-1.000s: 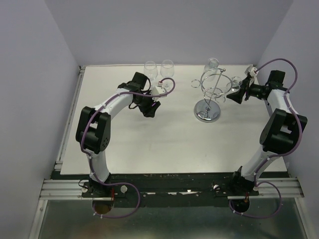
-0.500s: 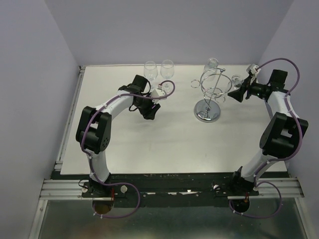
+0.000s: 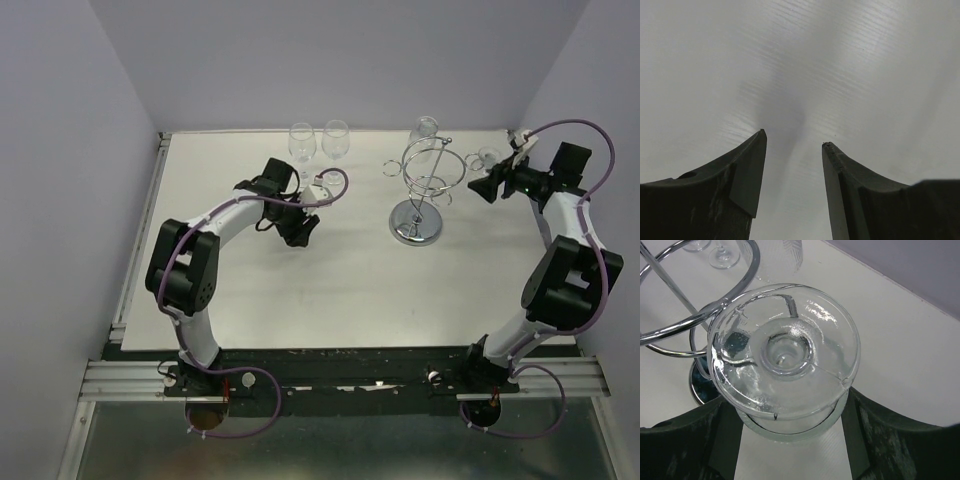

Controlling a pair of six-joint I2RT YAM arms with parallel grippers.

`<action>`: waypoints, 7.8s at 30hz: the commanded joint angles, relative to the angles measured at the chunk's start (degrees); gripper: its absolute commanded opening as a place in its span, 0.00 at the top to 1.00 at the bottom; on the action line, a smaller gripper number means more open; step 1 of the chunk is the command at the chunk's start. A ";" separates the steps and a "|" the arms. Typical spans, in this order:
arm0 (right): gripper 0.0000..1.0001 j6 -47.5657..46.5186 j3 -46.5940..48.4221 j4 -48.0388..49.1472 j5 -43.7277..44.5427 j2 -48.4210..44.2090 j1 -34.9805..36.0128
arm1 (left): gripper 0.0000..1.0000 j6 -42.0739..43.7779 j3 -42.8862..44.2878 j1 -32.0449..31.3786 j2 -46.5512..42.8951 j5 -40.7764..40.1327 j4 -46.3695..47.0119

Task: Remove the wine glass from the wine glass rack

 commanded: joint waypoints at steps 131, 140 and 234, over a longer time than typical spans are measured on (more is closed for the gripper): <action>0.00 25.58 -7.75 -8.41 10.83 -27.77 46.72 | 1.00 -1.47 -22.33 -20.31 -44.23 -14.08 23.40; 0.01 6.09 -7.13 -18.33 16.19 -30.94 46.71 | 1.00 -24.48 -23.04 -8.02 -37.75 7.24 20.57; 0.47 -3.70 -20.84 0.37 20.85 -19.60 62.97 | 0.52 -27.33 -10.46 0.00 -1.95 31.29 5.29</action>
